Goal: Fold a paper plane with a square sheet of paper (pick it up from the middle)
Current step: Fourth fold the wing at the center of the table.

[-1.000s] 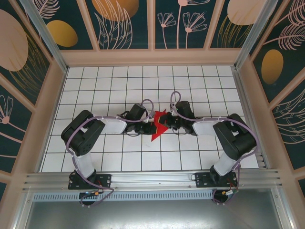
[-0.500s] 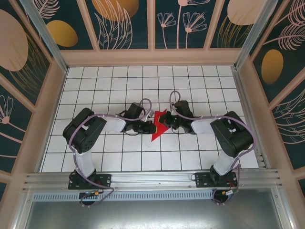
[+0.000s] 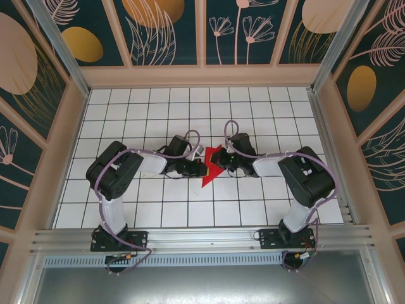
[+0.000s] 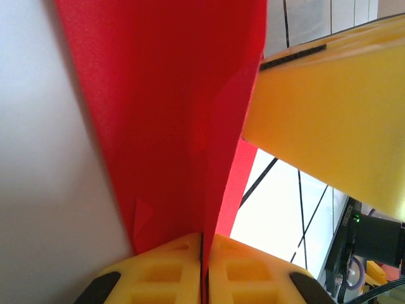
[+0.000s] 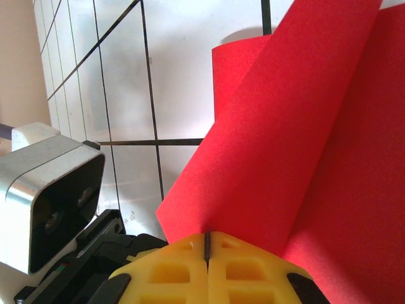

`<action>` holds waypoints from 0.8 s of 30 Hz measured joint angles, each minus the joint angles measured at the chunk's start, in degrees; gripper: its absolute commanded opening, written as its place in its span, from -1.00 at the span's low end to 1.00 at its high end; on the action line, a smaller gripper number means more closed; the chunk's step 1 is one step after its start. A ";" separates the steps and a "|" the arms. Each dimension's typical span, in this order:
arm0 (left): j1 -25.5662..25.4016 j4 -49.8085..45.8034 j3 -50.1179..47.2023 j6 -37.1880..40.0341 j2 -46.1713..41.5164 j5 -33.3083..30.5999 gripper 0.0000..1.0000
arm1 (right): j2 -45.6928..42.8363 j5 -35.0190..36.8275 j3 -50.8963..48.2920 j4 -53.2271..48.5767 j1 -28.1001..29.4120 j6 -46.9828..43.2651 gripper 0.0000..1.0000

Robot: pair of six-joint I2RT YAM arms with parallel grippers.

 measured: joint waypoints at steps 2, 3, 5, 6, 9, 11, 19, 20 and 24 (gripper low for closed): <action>0.00 0.07 0.22 -0.17 0.28 0.46 -0.78 | 0.00 0.00 0.02 -0.02 0.00 0.00 -0.95; 0.02 0.07 0.42 -0.22 0.48 0.76 -0.79 | 0.00 0.00 0.04 -0.04 0.00 0.00 -0.95; 0.00 0.07 0.74 -0.24 0.79 1.03 -0.79 | 0.04 0.02 0.13 -0.09 0.00 0.00 -0.95; 0.00 0.07 0.83 -0.37 0.90 1.16 -0.79 | 0.13 0.02 0.22 -0.13 0.00 0.00 -0.95; 0.00 0.04 0.94 -0.42 1.03 1.27 -0.80 | 0.79 0.46 0.44 -0.17 0.00 0.02 -0.95; 0.02 0.07 0.96 -0.61 1.09 1.38 -0.80 | 1.22 0.90 0.44 -0.20 -0.07 0.04 -0.95; 0.87 0.63 0.96 -1.36 1.66 2.93 -0.81 | 3.28 1.31 0.44 0.90 -0.17 0.22 -0.95; 0.92 0.66 0.96 -1.49 1.70 3.06 -0.80 | 3.41 1.31 0.44 0.98 -0.17 0.22 -0.95; 1.16 0.85 0.96 -1.70 1.95 3.78 -0.81 | 3.82 1.29 0.52 1.18 -0.22 0.22 -0.95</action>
